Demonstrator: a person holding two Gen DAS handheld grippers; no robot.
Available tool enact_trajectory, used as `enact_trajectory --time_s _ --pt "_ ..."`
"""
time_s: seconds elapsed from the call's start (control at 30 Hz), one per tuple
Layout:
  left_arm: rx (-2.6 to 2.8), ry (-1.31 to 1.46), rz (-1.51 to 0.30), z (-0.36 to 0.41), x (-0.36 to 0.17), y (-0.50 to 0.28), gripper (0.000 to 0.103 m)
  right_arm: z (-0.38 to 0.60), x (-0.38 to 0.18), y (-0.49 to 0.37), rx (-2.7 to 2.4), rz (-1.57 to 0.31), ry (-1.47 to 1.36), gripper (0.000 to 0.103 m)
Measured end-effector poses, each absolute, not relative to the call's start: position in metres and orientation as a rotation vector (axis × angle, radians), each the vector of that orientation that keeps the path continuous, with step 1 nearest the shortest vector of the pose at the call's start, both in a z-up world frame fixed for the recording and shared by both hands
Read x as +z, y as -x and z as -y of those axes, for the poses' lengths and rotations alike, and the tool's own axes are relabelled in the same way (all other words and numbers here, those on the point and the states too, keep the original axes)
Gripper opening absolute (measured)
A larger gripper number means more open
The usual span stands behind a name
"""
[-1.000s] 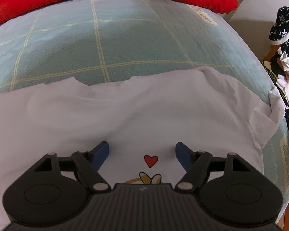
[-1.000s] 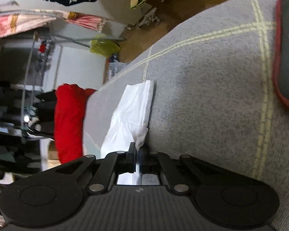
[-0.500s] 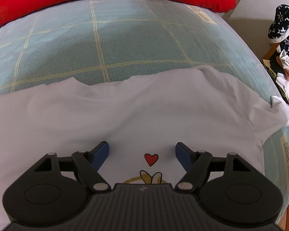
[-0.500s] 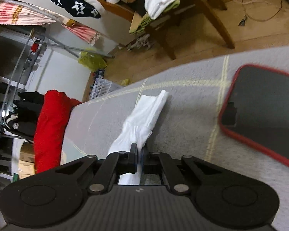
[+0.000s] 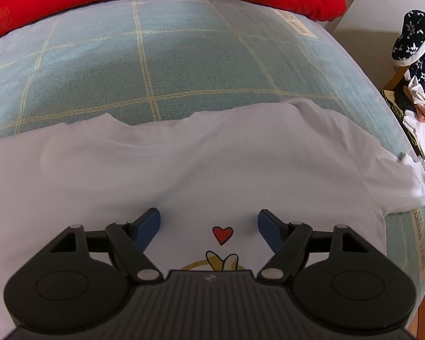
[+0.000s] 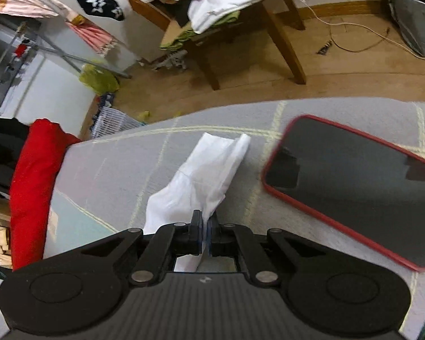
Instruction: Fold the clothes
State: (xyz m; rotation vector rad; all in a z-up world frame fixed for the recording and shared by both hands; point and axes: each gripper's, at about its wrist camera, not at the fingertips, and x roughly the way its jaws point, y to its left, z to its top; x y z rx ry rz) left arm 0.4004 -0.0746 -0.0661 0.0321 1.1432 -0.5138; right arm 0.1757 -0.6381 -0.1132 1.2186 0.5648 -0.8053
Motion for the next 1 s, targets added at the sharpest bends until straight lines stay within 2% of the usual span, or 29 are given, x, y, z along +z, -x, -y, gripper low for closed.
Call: enact_trajectory --time_s 0.13,0.2,0.27,0.43,0.53,0.63,0.8,0.83,0.9,1.0 --pt "-0.518 -0.009 -1.139 0.071 -0.060 -0.402 0.073 0.624 -0.097 -0.169 -0.869 -0.598 -1.180 0.016" --pt "-0.517 0.001 -1.132 0.070 -0.054 -0.403 0.067 0.613 -0.079 -0.170 -0.873 -0.613 -1.094 0.018" --pt "-0.524 0.005 -1.105 0.070 -0.045 -0.405 0.067 0.604 -0.059 -0.177 -0.844 -0.622 -0.999 0.019" --pt "-0.551 -0.005 -1.039 0.076 -0.025 -0.420 0.067 0.573 -0.034 -0.255 -0.481 -0.714 -0.843 0.025" --pt "-0.572 -0.008 -1.011 0.080 -0.017 -0.427 0.062 0.526 -0.039 -0.324 -0.174 -0.828 -0.746 0.025" --pt "-0.604 -0.006 -1.029 0.083 -0.020 -0.429 0.061 0.459 -0.047 -0.387 0.110 -0.931 -0.611 0.025" --pt "-0.568 0.007 -1.107 0.077 -0.047 -0.424 0.062 0.367 -0.074 -0.436 0.331 -1.075 -0.377 0.025" --pt "-0.520 0.008 -1.139 0.070 -0.056 -0.423 0.061 0.359 -0.082 -0.438 0.328 -1.101 -0.350 0.025" --pt "-0.443 0.018 -1.156 0.049 -0.065 -0.419 0.050 0.360 -0.093 -0.437 0.292 -1.134 -0.327 0.024" --pt "-0.410 0.059 -1.167 0.026 -0.058 -0.416 0.049 0.385 -0.094 -0.433 0.239 -1.146 -0.409 0.024"
